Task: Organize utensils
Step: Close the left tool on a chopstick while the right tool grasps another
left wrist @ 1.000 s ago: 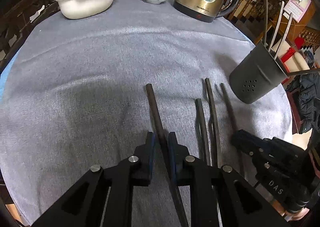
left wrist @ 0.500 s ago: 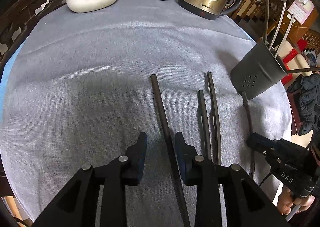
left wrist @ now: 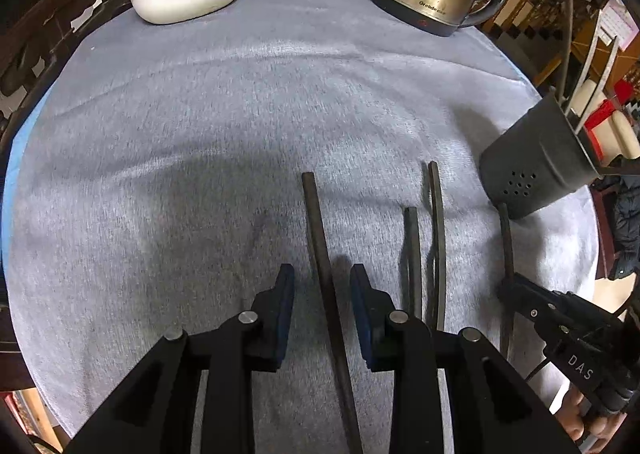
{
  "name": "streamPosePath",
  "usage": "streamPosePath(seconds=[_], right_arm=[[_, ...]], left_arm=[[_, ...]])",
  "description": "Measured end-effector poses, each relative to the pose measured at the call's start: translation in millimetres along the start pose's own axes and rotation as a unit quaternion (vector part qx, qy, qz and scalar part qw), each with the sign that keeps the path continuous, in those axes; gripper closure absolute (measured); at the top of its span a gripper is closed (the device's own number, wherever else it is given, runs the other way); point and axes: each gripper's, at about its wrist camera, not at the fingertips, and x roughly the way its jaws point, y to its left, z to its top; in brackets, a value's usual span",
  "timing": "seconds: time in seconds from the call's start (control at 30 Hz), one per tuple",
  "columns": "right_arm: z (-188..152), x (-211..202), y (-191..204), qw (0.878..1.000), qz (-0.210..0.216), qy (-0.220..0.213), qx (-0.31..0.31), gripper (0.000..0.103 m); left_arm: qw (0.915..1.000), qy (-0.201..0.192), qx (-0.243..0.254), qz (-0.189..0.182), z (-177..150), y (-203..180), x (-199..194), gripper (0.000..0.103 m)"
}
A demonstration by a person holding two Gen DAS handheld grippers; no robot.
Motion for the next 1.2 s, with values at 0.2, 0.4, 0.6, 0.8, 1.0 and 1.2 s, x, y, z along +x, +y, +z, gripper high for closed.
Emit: streamPosePath(seconds=[0.2,0.4,0.6,0.8,1.0,1.2], right_arm=[[6,6,13,0.999,-0.027,-0.025,-0.011,0.087],[3,7,19,0.999,-0.016,-0.040,-0.032,0.095],[-4,6,30,0.998,0.026,-0.020,-0.048,0.096],[-3,11,34,0.999,0.008,0.007,-0.051,0.092],[3,17,31,0.999,0.010,0.024,-0.035,0.092],[8,19,34,0.999,-0.005,0.012,-0.042,0.092]], left_arm=[[0.9999,-0.001,0.010,0.011,6,-8,5,0.094],[0.9999,-0.006,0.004,0.008,3,-8,1,0.096],[0.9993,-0.004,0.038,-0.003,-11,-17,-7,0.096],[0.9990,0.012,0.042,-0.010,-11,-14,-2,0.094],[0.9996,0.011,0.020,-0.014,-3,2,-3,0.070],[0.9997,0.013,0.018,-0.012,3,5,-1,0.070]])
